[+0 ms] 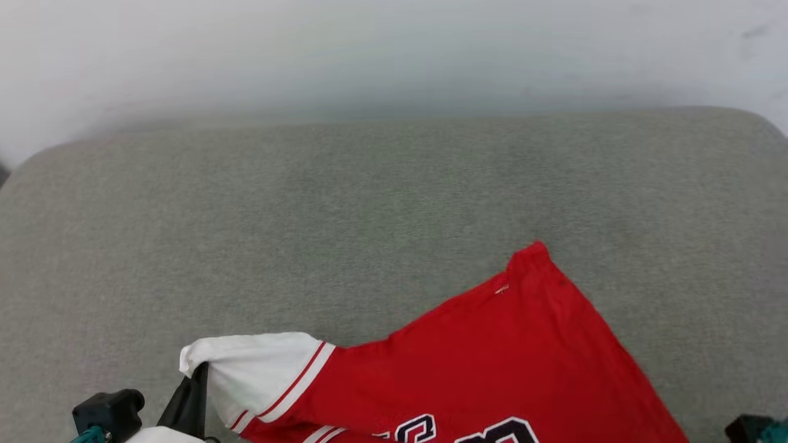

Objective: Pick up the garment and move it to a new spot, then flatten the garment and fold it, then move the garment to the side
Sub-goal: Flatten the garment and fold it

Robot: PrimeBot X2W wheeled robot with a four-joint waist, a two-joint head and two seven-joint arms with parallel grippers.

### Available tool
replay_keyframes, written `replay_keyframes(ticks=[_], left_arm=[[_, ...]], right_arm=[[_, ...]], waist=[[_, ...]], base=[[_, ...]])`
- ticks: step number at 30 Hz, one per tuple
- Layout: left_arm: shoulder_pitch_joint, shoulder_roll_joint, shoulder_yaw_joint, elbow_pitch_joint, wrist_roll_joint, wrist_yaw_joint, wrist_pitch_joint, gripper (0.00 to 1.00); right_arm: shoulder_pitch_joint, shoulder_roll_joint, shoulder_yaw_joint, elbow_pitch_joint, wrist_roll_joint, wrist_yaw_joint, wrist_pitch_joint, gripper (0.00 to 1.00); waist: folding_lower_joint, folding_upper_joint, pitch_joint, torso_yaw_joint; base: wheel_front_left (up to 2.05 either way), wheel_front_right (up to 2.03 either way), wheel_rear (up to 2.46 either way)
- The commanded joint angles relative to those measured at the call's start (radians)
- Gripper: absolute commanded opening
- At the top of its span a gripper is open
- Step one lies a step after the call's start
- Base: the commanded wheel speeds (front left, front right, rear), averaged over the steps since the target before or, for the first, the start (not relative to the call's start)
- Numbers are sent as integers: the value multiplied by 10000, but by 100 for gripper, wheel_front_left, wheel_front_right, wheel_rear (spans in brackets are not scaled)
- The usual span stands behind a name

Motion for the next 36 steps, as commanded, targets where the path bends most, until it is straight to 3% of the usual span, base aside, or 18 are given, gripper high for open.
replay_keyframes(ticks=[1,2,3,7,12,17,21,26,31,36], left_arm=[[104,72,-11,-111,13,66,65,0],[120,112,-9,-166,23,97,109,0],[124,140,-15,-229,28,101,143,0],[55,216,-57,-444,85,168,279,0],[-139,212,-127,-670,120,195,347,0],[-399,173,-286,-900,224,150,415,0],[-703,128,-410,-1049,287,84,464,0],[-1147,8,-552,-1116,334,-100,353,0],[-1697,-146,-794,-1262,512,-307,197,0],[-2117,-316,-1022,-1349,615,-486,66,0]], right_arm=[[228,302,-61,55,24,-5,-168,14],[295,442,-114,24,44,-3,-399,79],[337,571,-170,1,68,-3,-632,100],[73,840,-398,-183,-49,-3,-2340,100],[-837,952,-659,-22,-238,-3,-5241,100],[-2068,657,-252,770,-69,-3,-6536,100],[-3371,213,326,1709,287,-3,-6026,100],[-5051,-576,1381,2589,726,-3,-4257,100],[-6512,-1131,2290,2864,1057,-3,-2395,100],[-7519,-1406,3142,2953,1153,-3,-1212,100]], waist=[[2,0,-102,-210],[2,0,-103,-244],[2,0,-100,-265],[2,0,-46,-268],[2,0,73,-73],[2,0,272,224],[2,0,562,467],[2,0,1179,909],[2,0,1947,1324],[2,0,2527,1616]], base=[[0,0,0],[0,0,0],[0,0,0],[0,0,0],[0,0,0],[0,0,0],[0,0,0],[0,0,0],[0,0,0],[0,0,0]])
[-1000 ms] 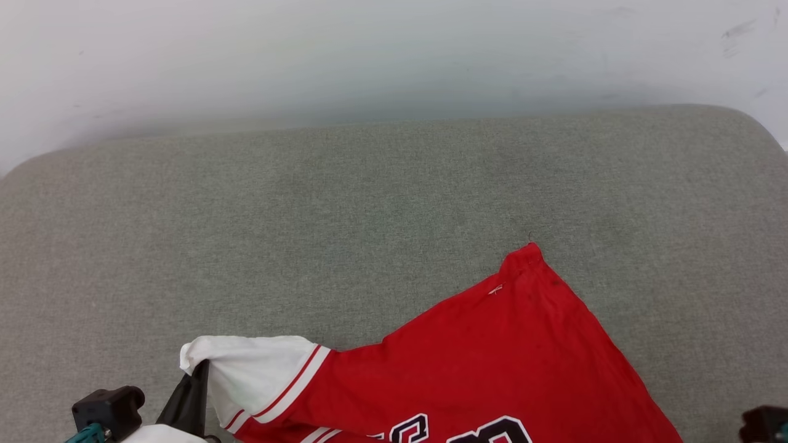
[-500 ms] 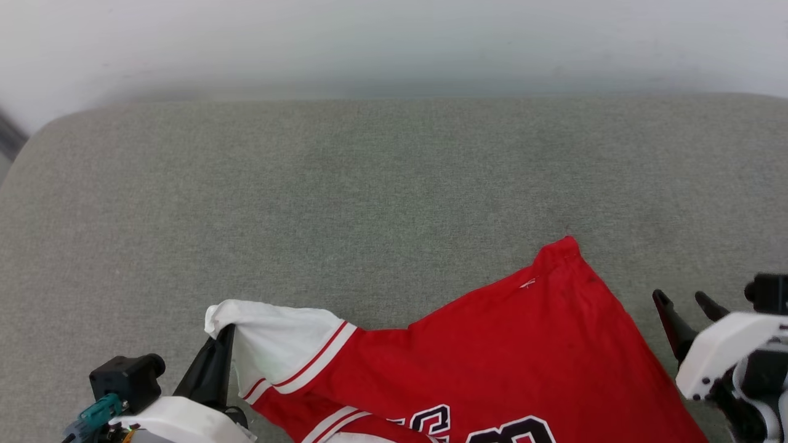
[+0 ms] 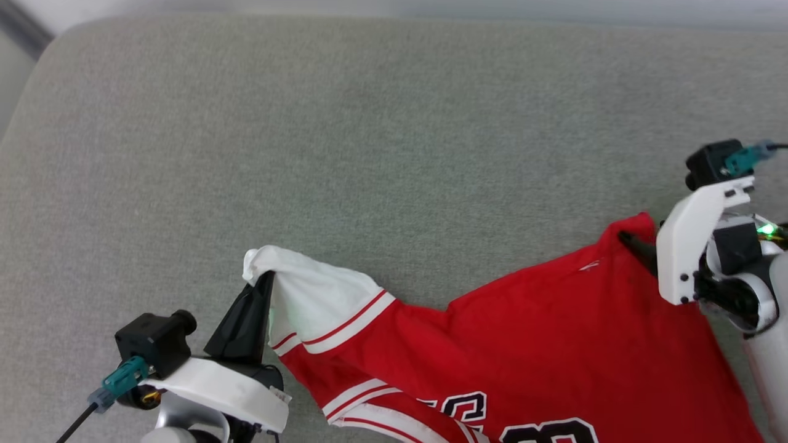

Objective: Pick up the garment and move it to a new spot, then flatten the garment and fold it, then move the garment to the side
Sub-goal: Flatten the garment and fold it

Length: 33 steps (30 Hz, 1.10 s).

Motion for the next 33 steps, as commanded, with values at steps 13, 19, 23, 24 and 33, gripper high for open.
replay_keyframes(ticks=[13,19,23,24,33], left_arm=[[-476,25,-46,535,67,-143,-177,0],[-910,459,8,667,306,-273,22,0],[-1817,730,136,932,454,-420,232,0],[-2099,793,162,1063,480,-484,289,0],[-5612,375,104,3526,289,-1164,964,0]], right_arm=[[-194,98,816,1457,537,-3,2236,0],[-878,-20,691,1088,278,-3,1290,0],[-1260,-4,549,1099,-141,-3,474,0],[-1314,-12,584,1141,-283,-3,274,0],[-2498,231,414,1870,-711,-5,-1269,0]], waist=[[-1,0,437,443],[-1,0,-150,237],[-1,0,-657,-23],[-1,0,-801,-100],[-1,0,-1589,-710]], base=[[0,0,0],[0,0,0],[0,0,0],[0,0,0],[0,0,0]])
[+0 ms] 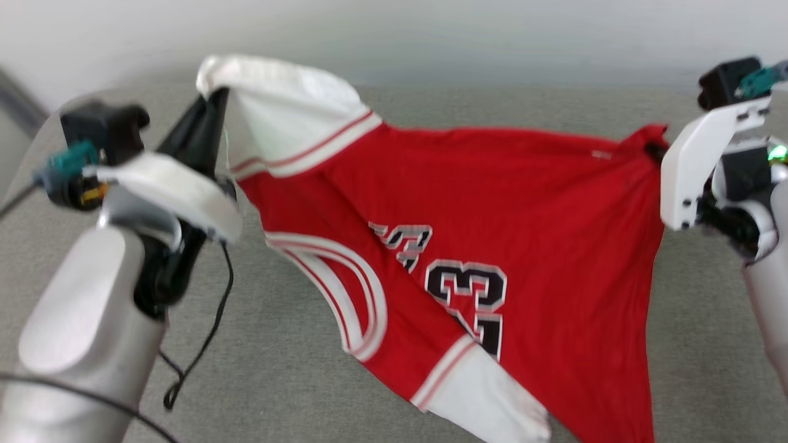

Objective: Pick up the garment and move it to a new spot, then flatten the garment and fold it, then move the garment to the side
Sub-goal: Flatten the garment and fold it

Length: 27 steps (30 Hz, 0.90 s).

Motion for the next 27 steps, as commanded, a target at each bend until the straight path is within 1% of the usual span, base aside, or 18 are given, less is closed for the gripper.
replay_keyframes(ticks=[1,7,13,20,25,26,27], left_arm=[[-579,-92,-16,494,-43,-124,63,0],[-2991,-303,-12,2470,81,-661,-72,0],[-5500,-209,212,3728,337,-886,-582,0],[-8272,59,331,4725,672,-1106,-1083,0],[-9954,263,493,5056,653,-1220,-1262,0],[-10185,294,495,5111,652,-1250,-1289,0],[-10185,294,495,5111,652,-1250,-1289,0]], right_arm=[[-428,53,-81,189,-147,-5,-257,0],[-1986,275,-448,893,-600,-5,-1218,0],[-3956,517,-1066,1299,-1329,-7,-2186,0],[-6189,767,-1692,1208,-2177,-8,-3181,0],[-7673,827,-1849,1084,-2630,-8,-3436,0],[-7893,871,-1879,1086,-2696,-8,-3444,0],[-7893,871,-1879,1086,-2696,-8,-3444,0]], waist=[[0,0,-177,-251],[0,0,70,-574],[0,0,946,-787],[0,0,2217,-918],[0,0,3344,-927],[0,0,3579,-917],[0,0,3579,-917]], base=[[0,0,0],[0,0,0],[0,0,0],[0,0,0],[0,0,0],[0,0,0],[0,0,0]])
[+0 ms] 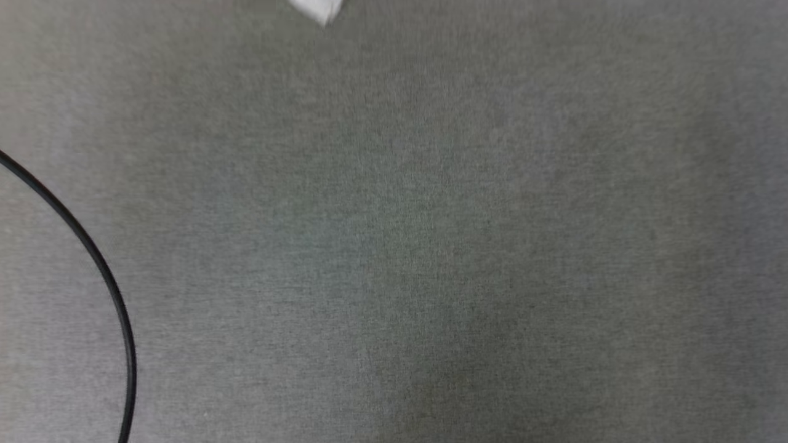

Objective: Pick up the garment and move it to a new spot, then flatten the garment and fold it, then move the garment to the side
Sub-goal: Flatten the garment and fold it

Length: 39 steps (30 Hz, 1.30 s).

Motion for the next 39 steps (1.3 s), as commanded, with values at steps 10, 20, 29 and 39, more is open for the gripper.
replay_keyframes(ticks=[10,20,29,39], left_arm=[[-527,76,-154,1501,-510,-214,-537,0],[2349,224,-902,1534,-2088,-248,-867,0],[6999,782,-1187,249,-3010,-235,-1015,0],[12220,596,316,-1945,-2585,409,-1023,0]], right_arm=[[-694,544,154,786,-326,-10,-417,0],[1488,474,829,1902,629,-10,-894,0],[5148,273,1141,2386,1762,-15,-1236,0],[8892,-204,1456,2048,2460,-20,-1486,0]], waist=[[-1,-1,2146,56],[-1,-1,1194,-53],[-1,-1,-668,-62],[-1,-1,-2709,124]], base=[[0,0,0],[0,0,0],[0,0,0],[0,0,0]])
